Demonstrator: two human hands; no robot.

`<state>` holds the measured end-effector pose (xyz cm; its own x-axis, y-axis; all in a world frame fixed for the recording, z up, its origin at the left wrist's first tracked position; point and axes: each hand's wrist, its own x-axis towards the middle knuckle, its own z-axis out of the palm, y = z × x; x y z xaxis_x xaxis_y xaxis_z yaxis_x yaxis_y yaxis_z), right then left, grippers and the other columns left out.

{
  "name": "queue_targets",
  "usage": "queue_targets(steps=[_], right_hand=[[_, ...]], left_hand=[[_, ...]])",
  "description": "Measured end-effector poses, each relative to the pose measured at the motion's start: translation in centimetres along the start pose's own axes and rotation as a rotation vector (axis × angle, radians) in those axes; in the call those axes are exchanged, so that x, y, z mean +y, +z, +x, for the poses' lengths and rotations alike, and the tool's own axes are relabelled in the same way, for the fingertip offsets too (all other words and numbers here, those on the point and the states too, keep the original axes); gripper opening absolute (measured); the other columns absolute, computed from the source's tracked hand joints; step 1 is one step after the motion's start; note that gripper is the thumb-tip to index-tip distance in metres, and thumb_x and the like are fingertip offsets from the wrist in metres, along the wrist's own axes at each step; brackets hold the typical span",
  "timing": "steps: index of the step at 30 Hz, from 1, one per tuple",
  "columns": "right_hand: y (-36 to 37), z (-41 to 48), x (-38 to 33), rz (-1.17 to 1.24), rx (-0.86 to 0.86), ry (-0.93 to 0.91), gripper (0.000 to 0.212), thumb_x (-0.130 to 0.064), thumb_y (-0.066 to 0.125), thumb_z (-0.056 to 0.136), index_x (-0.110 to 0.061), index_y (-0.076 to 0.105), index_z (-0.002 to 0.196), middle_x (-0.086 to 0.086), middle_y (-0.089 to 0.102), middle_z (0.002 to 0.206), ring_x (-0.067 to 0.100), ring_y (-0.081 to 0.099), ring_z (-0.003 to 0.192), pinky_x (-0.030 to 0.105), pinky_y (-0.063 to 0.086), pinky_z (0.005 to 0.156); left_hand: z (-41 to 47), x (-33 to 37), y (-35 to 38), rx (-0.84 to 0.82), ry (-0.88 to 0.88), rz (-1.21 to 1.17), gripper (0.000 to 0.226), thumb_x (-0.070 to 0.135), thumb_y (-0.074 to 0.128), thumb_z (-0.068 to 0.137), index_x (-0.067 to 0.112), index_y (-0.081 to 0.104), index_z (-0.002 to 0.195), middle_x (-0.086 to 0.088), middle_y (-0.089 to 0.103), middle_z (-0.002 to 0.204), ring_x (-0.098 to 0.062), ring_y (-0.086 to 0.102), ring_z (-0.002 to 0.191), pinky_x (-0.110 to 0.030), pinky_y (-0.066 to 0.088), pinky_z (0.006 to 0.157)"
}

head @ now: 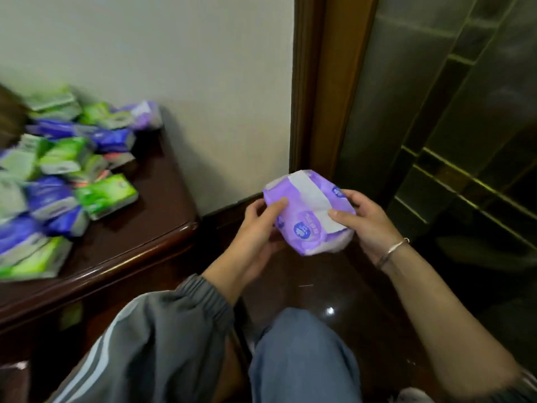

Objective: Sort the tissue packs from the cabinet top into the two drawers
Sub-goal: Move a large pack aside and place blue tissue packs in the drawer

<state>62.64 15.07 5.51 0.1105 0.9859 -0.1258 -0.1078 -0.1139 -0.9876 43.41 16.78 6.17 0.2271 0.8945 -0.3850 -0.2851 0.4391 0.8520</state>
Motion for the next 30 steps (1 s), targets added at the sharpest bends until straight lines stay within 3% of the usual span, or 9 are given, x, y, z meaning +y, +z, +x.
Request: queue_targets(steps=[5, 8, 11, 13, 16, 18, 21, 26, 30], right_hand=[[5.5, -6.6, -6.9, -0.018, -0.374, 0.017, 0.030, 0.003, 0.063, 0.078, -0.016, 0.064, 0.101, 0.001, 0.073, 0.090, 0.010, 0.070, 0.077, 0.020, 0.056, 0.065], [10.1, -9.0, -9.1, -0.120, -0.619, 0.092, 0.031, -0.003, 0.067, 0.076, -0.016, 0.066, 0.104, 0.003, 0.074, 0.095, 0.014, 0.071, 0.084, 0.022, 0.056, 0.066], [15.8, -10.2, -9.7, -0.221, -0.780, 0.146, 0.030, -0.002, 0.067, 0.079, -0.016, 0.066, 0.104, 0.002, 0.074, 0.095, 0.013, 0.071, 0.083, 0.022, 0.055, 0.067], [19.7, -10.5, -9.2, -0.229, -0.821, 0.150, 0.029, 0.001, 0.064, 0.081, -0.016, 0.066, 0.104, 0.002, 0.073, 0.093, 0.010, 0.069, 0.078, 0.020, 0.055, 0.067], [24.9, -10.4, -7.7, -0.303, -0.784, 0.091, 0.023, -0.015, 0.063, 0.087, -0.018, 0.064, 0.109, -0.001, 0.070, 0.095, 0.004, 0.065, 0.078, 0.019, 0.052, 0.071], [28.0, -9.7, -6.5, -0.429, -0.646, 0.008, 0.023, -0.030, 0.061, 0.088, -0.019, 0.065, 0.107, -0.001, 0.070, 0.095, 0.002, 0.061, 0.073, 0.017, 0.046, 0.066], [32.6, -8.6, -4.7, -0.596, -0.399, -0.221, 0.027, -0.029, 0.069, 0.083, -0.014, 0.066, 0.105, 0.005, 0.066, 0.088, 0.011, 0.059, 0.073, 0.019, 0.047, 0.069], [39.5, -7.1, -3.3, -0.952, -0.220, -0.627, 0.047, -0.041, 0.066, 0.081, -0.015, 0.057, 0.118, 0.008, 0.060, 0.118, 0.028, 0.055, 0.109, 0.038, 0.045, 0.091], [43.2, -6.0, -2.0, -1.247, -0.119, -0.641, 0.062, -0.056, 0.060, 0.079, -0.016, 0.048, 0.125, 0.012, 0.049, 0.127, 0.033, 0.047, 0.116, 0.041, 0.044, 0.091]], left_hand=[[-10.0, 5.8, -4.6, 0.062, 0.100, 0.068, 0.060, 0.031, 0.070, 0.082, 0.025, 0.041, 0.134, 0.005, 0.066, 0.113, -0.007, 0.069, 0.082, -0.028, 0.054, 0.056], [-15.6, 8.8, -9.3, -0.056, 0.024, 0.211, 0.044, 0.033, 0.074, 0.074, 0.027, 0.064, 0.117, 0.006, 0.074, 0.101, -0.005, 0.070, 0.077, -0.024, 0.055, 0.055], [-20.2, 9.6, -14.3, -0.173, -0.042, 0.293, 0.035, 0.029, 0.074, 0.078, 0.025, 0.070, 0.112, -0.004, 0.071, 0.114, -0.015, 0.070, 0.096, -0.026, 0.059, 0.071], [-22.3, 9.1, -17.5, -0.118, -0.037, 0.261, 0.038, 0.021, 0.071, 0.082, 0.018, 0.066, 0.119, -0.008, 0.069, 0.119, -0.021, 0.068, 0.104, -0.028, 0.058, 0.077], [-24.9, 7.7, -21.9, 0.062, 0.040, 0.154, 0.037, 0.012, 0.068, 0.082, 0.011, 0.064, 0.118, -0.012, 0.071, 0.112, -0.023, 0.071, 0.095, -0.028, 0.058, 0.069], [-26.4, 6.6, -24.8, 0.223, 0.092, 0.110, 0.035, 0.010, 0.066, 0.083, 0.011, 0.064, 0.117, -0.011, 0.073, 0.107, -0.023, 0.072, 0.090, -0.029, 0.059, 0.068], [-28.2, 4.8, -28.6, 0.392, 0.127, 0.023, 0.032, 0.008, 0.064, 0.085, 0.012, 0.064, 0.117, -0.011, 0.074, 0.105, -0.024, 0.072, 0.088, -0.034, 0.060, 0.074], [-29.6, 2.0, -32.5, 0.436, 0.144, -0.095, 0.039, 0.014, 0.070, 0.078, 0.014, 0.062, 0.116, -0.012, 0.074, 0.104, -0.026, 0.073, 0.086, -0.034, 0.059, 0.063], [-29.3, 0.9, -34.2, 0.427, 0.141, -0.155, 0.053, 0.021, 0.076, 0.073, 0.018, 0.058, 0.123, -0.010, 0.072, 0.111, -0.029, 0.071, 0.096, -0.035, 0.058, 0.068]])
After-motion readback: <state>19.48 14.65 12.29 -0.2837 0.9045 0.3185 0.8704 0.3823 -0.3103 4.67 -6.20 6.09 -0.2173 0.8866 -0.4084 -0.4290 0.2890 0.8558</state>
